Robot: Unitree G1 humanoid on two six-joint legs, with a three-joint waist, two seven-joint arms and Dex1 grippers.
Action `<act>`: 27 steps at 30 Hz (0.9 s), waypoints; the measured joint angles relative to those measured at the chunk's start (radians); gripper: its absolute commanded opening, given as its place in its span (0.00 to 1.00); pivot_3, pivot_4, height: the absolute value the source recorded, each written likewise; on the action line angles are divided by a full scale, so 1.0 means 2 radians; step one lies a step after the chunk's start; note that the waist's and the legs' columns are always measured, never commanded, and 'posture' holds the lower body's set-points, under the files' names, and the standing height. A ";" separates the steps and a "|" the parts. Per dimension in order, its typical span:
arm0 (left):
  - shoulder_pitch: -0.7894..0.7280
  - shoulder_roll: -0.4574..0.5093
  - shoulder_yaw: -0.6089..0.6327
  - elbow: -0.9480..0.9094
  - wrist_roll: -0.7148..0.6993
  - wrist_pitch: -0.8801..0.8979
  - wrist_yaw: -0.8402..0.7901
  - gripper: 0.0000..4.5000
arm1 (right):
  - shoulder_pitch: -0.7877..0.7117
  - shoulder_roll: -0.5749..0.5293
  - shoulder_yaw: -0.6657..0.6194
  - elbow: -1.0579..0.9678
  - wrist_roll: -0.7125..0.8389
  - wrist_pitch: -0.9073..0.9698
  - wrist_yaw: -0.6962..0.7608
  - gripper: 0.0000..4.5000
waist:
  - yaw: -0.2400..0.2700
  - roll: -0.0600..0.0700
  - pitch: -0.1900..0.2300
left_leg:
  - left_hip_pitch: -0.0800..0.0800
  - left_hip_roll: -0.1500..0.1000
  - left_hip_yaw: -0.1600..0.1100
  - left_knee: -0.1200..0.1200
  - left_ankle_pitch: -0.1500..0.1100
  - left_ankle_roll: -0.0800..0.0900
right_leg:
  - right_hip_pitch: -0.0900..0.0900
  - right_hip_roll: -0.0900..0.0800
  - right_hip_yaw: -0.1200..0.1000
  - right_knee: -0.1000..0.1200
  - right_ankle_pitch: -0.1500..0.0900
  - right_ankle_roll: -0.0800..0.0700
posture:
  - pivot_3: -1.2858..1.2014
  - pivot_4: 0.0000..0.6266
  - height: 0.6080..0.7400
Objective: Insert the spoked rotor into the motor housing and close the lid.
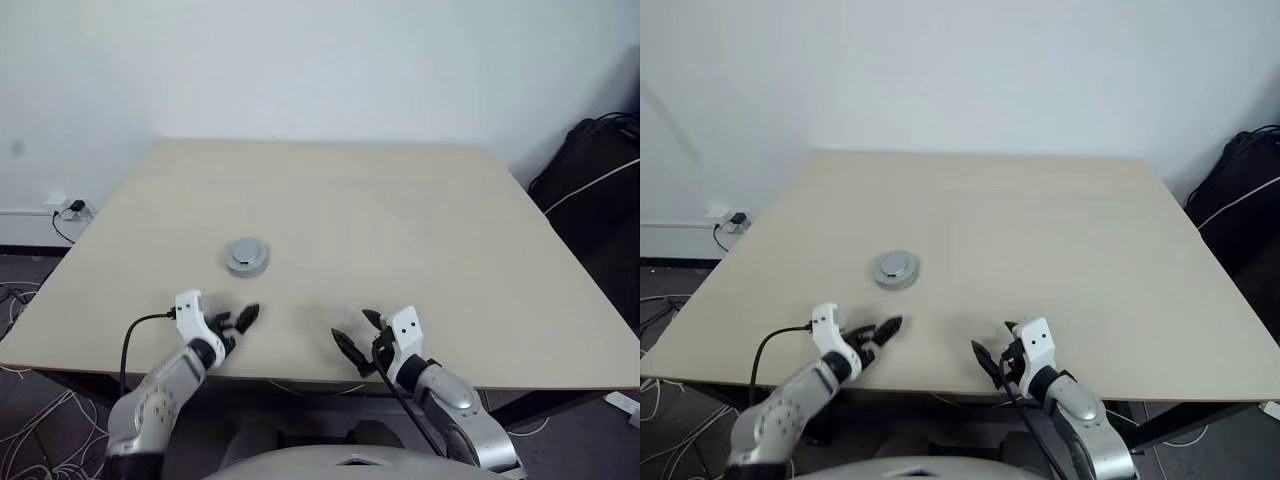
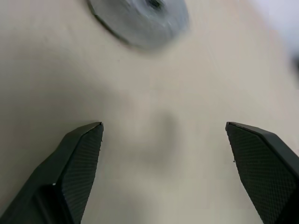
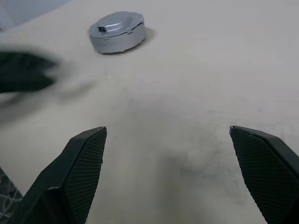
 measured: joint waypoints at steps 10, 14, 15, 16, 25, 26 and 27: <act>0.079 -0.072 -0.060 0.036 0.262 -0.358 0.083 0.99 | 0.014 0.060 -0.042 0.052 -0.072 -0.131 -0.100 1.00 | 0.013 0.000 0.003 | -0.003 0.000 0.001 -0.001 0.000 0.000 | -0.003 0.000 0.000 -0.001 0.000 0.000 | 0.52 0.00 1.00; 0.076 -0.110 -0.048 0.086 0.304 -0.453 0.139 0.99 | 0.027 0.077 -0.056 0.083 -0.106 -0.185 -0.148 1.00 | 0.016 -0.002 0.004 | -0.003 0.000 0.001 -0.001 0.000 0.000 | -0.003 0.000 0.000 -0.001 0.000 0.001 | 0.52 0.00 1.00; 0.076 -0.112 -0.048 0.092 0.304 -0.466 0.141 0.99 | 0.030 0.081 -0.059 0.084 -0.111 -0.193 -0.155 1.00 | 0.016 -0.002 0.005 | -0.003 0.000 0.001 -0.001 0.000 0.000 | -0.003 0.000 0.000 -0.001 -0.001 0.001 | 0.52 0.00 1.00; 0.077 -0.112 -0.048 0.097 0.303 -0.474 0.139 0.99 | 0.032 0.085 -0.061 0.084 -0.112 -0.198 -0.160 1.00 | 0.016 -0.002 0.005 | -0.003 0.000 0.001 -0.001 0.000 0.000 | -0.003 0.000 -0.001 -0.001 -0.001 0.001 | 0.52 0.00 1.00; 0.080 -0.117 -0.051 0.108 0.284 -0.492 0.108 0.99 | 0.040 0.084 -0.065 0.088 -0.117 -0.209 -0.164 1.00 | 0.015 -0.002 0.005 | -0.003 0.000 0.001 0.000 0.000 0.000 | -0.002 0.000 -0.001 0.000 -0.001 0.001 | 0.52 0.00 1.00; 0.080 -0.118 -0.051 0.108 0.282 -0.492 0.107 0.99 | 0.040 0.083 -0.065 0.088 -0.117 -0.209 -0.164 1.00 | 0.015 -0.002 0.005 | -0.003 0.000 0.001 0.000 0.000 0.001 | -0.002 0.000 -0.001 0.000 -0.001 0.001 | 0.52 0.00 1.00; 0.080 -0.120 -0.051 0.108 0.282 -0.492 0.106 0.99 | 0.040 0.083 -0.066 0.088 -0.117 -0.209 -0.164 1.00 | 0.015 -0.002 0.005 | -0.003 0.000 0.001 0.000 0.000 0.001 | -0.002 0.000 -0.001 0.000 -0.001 0.001 | 0.52 0.00 1.00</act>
